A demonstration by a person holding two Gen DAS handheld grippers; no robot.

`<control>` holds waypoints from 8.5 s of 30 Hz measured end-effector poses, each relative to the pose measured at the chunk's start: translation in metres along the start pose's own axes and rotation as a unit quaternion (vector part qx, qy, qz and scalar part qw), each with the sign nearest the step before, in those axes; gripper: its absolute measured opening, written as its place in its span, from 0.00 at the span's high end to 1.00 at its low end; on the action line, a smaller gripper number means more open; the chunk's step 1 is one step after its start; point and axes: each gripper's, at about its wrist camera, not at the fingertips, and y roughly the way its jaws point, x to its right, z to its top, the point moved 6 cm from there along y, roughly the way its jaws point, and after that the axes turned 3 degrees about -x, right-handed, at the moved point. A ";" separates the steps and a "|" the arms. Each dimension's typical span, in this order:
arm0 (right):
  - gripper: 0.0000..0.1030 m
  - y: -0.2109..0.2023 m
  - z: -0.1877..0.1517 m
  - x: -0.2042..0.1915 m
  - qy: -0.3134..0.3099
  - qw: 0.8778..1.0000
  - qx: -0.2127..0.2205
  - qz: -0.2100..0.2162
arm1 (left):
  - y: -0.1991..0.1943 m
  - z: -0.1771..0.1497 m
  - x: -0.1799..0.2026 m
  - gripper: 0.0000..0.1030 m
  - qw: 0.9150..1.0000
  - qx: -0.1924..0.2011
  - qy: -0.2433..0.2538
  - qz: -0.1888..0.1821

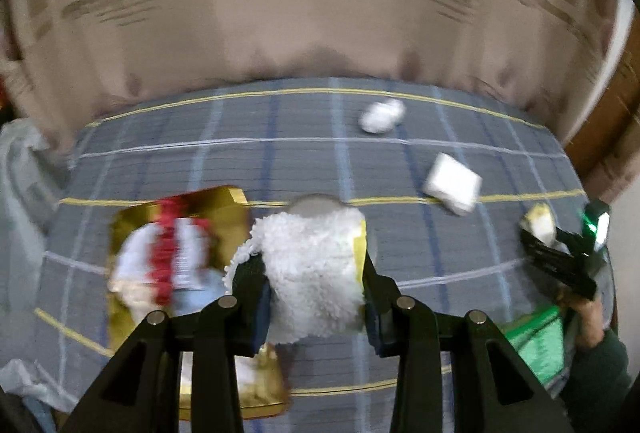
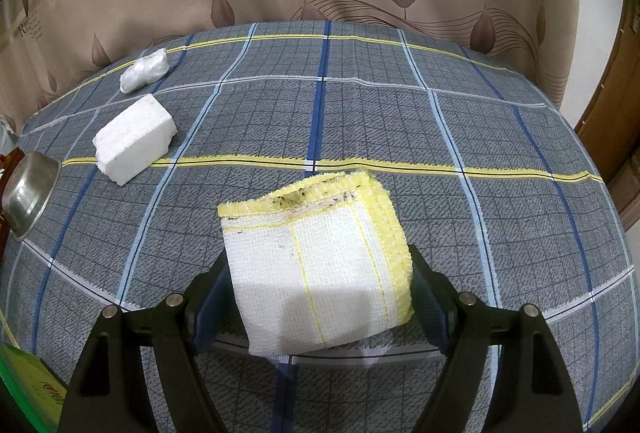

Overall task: Organize soft objects
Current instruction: 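Carry the white fluffy towel with the left gripper into the gold tray and release, then carry the yellow-trimmed cloth with the right gripper into the tray and release, then grasp the white foam block with the right gripper and lift it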

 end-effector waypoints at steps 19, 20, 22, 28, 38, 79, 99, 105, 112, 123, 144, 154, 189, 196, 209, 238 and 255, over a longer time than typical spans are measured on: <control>0.25 0.000 0.000 0.000 0.000 1.000 0.000 -0.001 | 0.011 -0.014 -0.135 0.63 0.992 -0.015 -0.086 0.088; 0.25 0.000 0.000 0.001 -0.001 1.000 0.000 -0.001 | 0.014 -0.017 -0.137 0.63 0.992 -0.019 -0.086 0.090; 0.25 0.000 0.000 0.001 -0.001 1.000 0.000 -0.001 | 0.017 -0.024 -0.141 0.63 0.991 -0.024 -0.089 0.093; 0.25 0.000 0.000 0.001 -0.001 1.000 0.000 -0.002 | 0.015 -0.048 -0.152 0.63 0.989 -0.032 -0.103 0.103; 0.24 0.000 0.000 0.000 -0.001 1.000 0.000 -0.002 | 0.013 -0.094 -0.148 0.61 0.989 -0.060 -0.089 0.100; 0.21 0.002 0.001 0.001 -0.001 1.000 -0.002 -0.003 | -0.027 -0.097 -0.159 0.48 0.987 0.017 -0.085 0.135; 0.22 0.002 0.002 0.002 0.007 1.000 -0.019 -0.018 | -0.011 -0.095 -0.161 0.48 0.991 0.012 -0.119 0.058; 0.29 0.002 0.005 0.000 0.005 0.999 -0.022 -0.025 | -0.028 -0.093 -0.166 0.47 0.990 0.029 -0.137 0.028; 0.31 -0.005 0.010 -0.005 -0.006 0.999 -0.023 -0.036 | -0.023 -0.095 -0.178 0.46 0.985 0.036 -0.143 0.090; 0.31 -0.063 0.050 -0.052 -0.043 0.999 0.018 -0.007 | -0.022 -0.104 -0.194 0.46 0.974 0.048 -0.139 0.174; 0.31 -0.114 0.065 -0.276 -0.174 0.973 0.031 0.146 | -0.030 -0.113 -0.208 0.46 0.968 0.055 -0.160 0.185; 0.31 -0.114 0.043 -0.375 -0.239 0.951 0.014 0.193 | -0.032 -0.115 -0.214 0.46 0.966 0.053 -0.170 0.188; 0.29 -0.040 0.014 -0.495 -0.274 0.940 -0.057 0.193 | -0.030 -0.123 -0.232 0.46 0.961 0.038 -0.198 0.190; 0.16 -0.047 0.016 -0.495 -0.266 0.941 -0.052 0.203 | -0.028 -0.124 -0.232 0.46 0.960 0.035 -0.198 0.192; 0.08 -0.073 0.029 -0.488 -0.258 0.942 -0.032 0.212 | -0.028 -0.124 -0.231 0.46 0.960 0.034 -0.203 0.190; 0.02 -0.049 0.083 -0.166 -0.151 0.981 -0.074 0.097 | -0.016 -0.122 -0.222 0.46 0.963 0.017 -0.176 0.204; 0.02 0.044 0.090 -0.160 -0.205 0.968 -0.079 0.118 | -0.007 -0.042 -0.136 0.46 0.992 0.005 -0.049 0.115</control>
